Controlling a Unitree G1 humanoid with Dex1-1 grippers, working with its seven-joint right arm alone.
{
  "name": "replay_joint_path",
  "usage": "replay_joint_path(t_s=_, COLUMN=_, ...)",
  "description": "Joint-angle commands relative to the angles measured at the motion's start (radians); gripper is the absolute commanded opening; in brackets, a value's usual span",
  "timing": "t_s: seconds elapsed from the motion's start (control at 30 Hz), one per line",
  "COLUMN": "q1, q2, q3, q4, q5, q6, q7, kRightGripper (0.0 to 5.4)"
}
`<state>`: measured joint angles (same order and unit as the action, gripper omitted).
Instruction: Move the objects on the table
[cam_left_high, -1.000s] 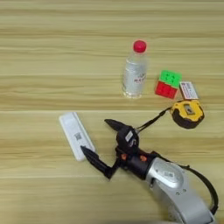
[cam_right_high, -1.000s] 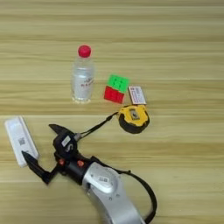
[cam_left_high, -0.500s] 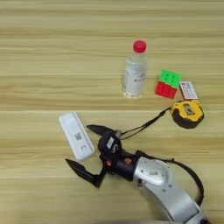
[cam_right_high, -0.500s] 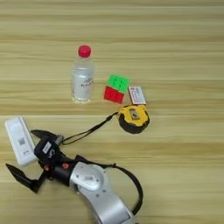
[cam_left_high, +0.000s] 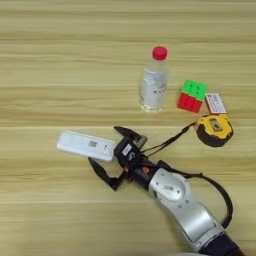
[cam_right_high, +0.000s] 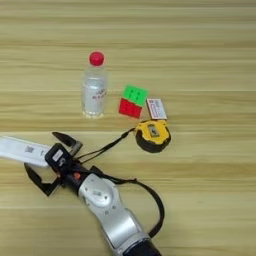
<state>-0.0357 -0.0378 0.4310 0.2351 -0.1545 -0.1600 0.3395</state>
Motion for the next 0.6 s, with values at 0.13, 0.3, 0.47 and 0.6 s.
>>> replay_joint_path(t_s=0.13, q1=-0.044, q2=0.003, q3=-0.074, q4=-0.028, q5=0.072, q6=0.017, q7=0.024, kRightGripper=5.38)
replay_joint_path(t_s=0.3, q1=-0.061, q2=-0.019, q3=-0.086, q4=-0.028, q5=0.151, q6=0.053, q7=0.148, kRightGripper=5.38)
replay_joint_path(t_s=0.47, q1=-0.101, q2=-0.051, q3=-0.138, q4=-0.028, q5=0.209, q6=0.083, q7=0.22, kRightGripper=5.38)
replay_joint_path(t_s=0.6, q1=-0.108, q2=-0.061, q3=-0.151, q4=-0.04, q5=0.214, q6=0.085, q7=0.241, kRightGripper=5.38)
